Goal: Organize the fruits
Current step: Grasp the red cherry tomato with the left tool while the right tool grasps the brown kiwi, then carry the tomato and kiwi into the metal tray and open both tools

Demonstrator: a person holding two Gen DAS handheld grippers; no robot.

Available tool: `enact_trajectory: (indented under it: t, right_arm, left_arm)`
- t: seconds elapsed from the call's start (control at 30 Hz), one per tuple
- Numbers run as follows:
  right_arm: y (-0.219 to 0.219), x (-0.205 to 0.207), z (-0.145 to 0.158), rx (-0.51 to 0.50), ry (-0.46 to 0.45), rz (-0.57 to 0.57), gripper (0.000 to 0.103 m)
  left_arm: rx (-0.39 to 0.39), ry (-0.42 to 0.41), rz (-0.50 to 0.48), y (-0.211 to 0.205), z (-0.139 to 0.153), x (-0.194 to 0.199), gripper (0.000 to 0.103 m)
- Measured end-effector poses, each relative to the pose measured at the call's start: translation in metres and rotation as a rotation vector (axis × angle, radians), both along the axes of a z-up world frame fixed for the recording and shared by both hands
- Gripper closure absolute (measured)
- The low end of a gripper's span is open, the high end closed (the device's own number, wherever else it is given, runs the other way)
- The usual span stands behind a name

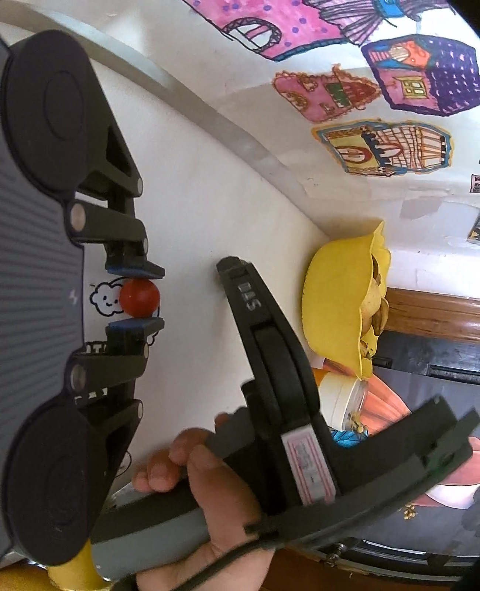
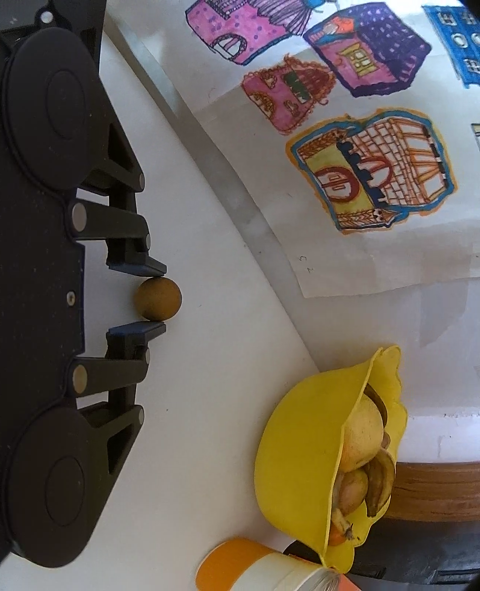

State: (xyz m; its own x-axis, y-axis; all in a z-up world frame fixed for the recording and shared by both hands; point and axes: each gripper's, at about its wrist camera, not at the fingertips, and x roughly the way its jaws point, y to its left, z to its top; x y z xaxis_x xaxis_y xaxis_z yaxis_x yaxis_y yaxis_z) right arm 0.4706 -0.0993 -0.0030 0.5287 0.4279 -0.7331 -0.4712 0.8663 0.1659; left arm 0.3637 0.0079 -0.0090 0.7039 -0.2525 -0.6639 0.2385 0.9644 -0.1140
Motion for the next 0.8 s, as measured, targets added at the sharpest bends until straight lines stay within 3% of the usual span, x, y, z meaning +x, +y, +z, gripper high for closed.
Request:
enact_trajectory:
  t: [0.53,0.8]
  right_arm:
    - [-0.069,-0.057,0.040,0.112,0.009,-0.047,0.075]
    - [-0.134,-0.117,0.066,0.151,-0.030,-0.093,0.075]
  left_arm:
    - [-0.039,-0.023,0.000,-0.012,0.023,-0.032,0.080]
    - [-0.043,-0.067,-0.097,-0.055,0.048,-0.065,0.080]
